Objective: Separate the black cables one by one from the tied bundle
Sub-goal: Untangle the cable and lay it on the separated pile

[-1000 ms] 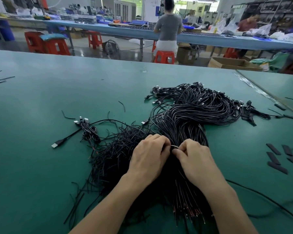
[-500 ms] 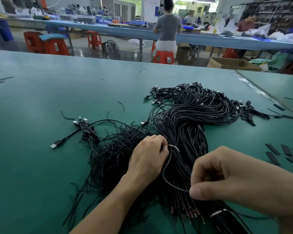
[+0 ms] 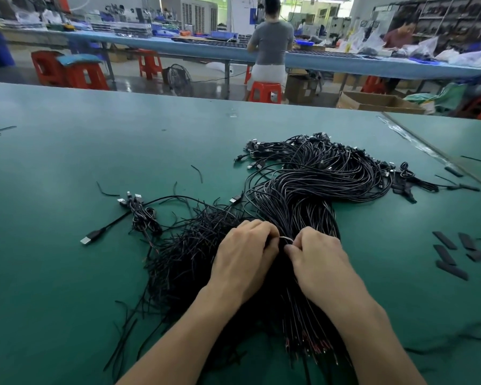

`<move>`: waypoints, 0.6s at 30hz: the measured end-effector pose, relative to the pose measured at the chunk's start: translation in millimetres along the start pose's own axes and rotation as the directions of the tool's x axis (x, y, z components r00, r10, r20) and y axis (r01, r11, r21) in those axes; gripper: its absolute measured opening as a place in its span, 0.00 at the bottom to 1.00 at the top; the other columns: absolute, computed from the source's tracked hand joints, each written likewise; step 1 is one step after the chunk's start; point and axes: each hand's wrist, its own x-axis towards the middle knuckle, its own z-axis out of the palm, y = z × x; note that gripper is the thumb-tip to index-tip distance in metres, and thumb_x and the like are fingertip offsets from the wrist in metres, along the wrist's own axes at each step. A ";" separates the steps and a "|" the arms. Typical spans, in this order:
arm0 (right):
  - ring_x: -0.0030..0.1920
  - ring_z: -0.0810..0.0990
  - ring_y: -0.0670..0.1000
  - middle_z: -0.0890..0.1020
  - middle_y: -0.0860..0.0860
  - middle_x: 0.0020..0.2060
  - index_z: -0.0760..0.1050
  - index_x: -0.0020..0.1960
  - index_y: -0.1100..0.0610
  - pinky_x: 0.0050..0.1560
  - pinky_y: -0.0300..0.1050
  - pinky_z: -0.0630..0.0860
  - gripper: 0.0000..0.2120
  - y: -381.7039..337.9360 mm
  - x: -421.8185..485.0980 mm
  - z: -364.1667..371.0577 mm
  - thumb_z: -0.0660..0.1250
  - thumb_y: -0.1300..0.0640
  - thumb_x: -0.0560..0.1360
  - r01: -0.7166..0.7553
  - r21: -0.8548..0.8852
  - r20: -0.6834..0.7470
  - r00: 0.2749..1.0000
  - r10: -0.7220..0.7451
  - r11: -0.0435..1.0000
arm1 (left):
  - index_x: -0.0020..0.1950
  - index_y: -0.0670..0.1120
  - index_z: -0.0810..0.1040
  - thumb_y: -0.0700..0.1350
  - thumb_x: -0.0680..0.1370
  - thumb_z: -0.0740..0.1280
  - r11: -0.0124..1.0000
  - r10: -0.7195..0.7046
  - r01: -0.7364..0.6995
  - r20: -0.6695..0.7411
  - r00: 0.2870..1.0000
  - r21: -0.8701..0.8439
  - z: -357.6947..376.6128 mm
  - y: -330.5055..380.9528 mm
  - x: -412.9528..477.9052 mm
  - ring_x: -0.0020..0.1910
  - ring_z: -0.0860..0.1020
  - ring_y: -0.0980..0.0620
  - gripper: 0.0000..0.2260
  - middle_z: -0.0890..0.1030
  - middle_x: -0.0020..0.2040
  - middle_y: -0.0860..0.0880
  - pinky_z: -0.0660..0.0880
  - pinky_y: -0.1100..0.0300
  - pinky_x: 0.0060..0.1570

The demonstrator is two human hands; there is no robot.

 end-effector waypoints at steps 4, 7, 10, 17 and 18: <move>0.40 0.77 0.49 0.79 0.49 0.41 0.74 0.44 0.52 0.41 0.45 0.73 0.10 4.3 -0.1 -18.3 0.63 0.48 0.81 0.039 0.052 0.156 0.987 -0.046 0.998 | 0.47 0.52 0.76 0.47 0.81 0.63 1.000 -0.011 0.011 -0.001 1.000 -0.003 1.7 0.5 0.8 0.49 0.73 0.56 0.04 0.80 0.49 0.55 0.66 0.63 0.48; 0.29 0.68 0.41 0.74 0.42 0.29 0.75 0.39 0.52 0.33 0.37 0.67 0.11 6.4 -7.6 -51.5 0.67 0.49 0.79 0.226 0.308 0.420 0.839 -0.346 0.924 | 0.47 0.50 0.77 0.46 0.81 0.63 0.999 -0.027 0.026 -0.013 1.000 -0.022 2.0 -0.6 1.3 0.47 0.74 0.55 0.04 0.80 0.47 0.54 0.68 0.61 0.46; 0.30 0.65 0.40 0.71 0.41 0.29 0.75 0.40 0.47 0.31 0.33 0.63 0.08 3.1 -20.7 -77.2 0.68 0.48 0.77 0.290 0.524 0.511 0.645 -0.568 0.801 | 0.48 0.50 0.76 0.46 0.81 0.63 0.998 0.003 -0.003 -0.002 1.000 -0.058 0.6 -2.1 0.1 0.45 0.72 0.57 0.04 0.79 0.45 0.56 0.66 0.62 0.45; 0.29 0.74 0.40 0.79 0.43 0.28 0.81 0.38 0.48 0.33 0.35 0.71 0.08 23.6 -23.8 -94.7 0.72 0.45 0.72 0.230 0.092 0.526 0.815 -0.243 0.969 | 0.49 0.49 0.78 0.46 0.81 0.63 0.997 -0.034 0.032 -0.017 0.999 -0.068 0.3 1.2 0.0 0.48 0.75 0.55 0.05 0.81 0.47 0.54 0.72 0.60 0.49; 0.31 0.77 0.40 0.81 0.44 0.30 0.81 0.37 0.49 0.35 0.35 0.74 0.09 27.2 -19.7 -89.6 0.71 0.47 0.73 0.171 -0.032 0.411 0.900 -0.143 0.985 | 0.49 0.49 0.79 0.46 0.81 0.63 0.997 -0.033 0.032 -0.018 0.999 -0.071 0.3 2.6 -0.2 0.48 0.75 0.55 0.06 0.81 0.48 0.55 0.72 0.60 0.50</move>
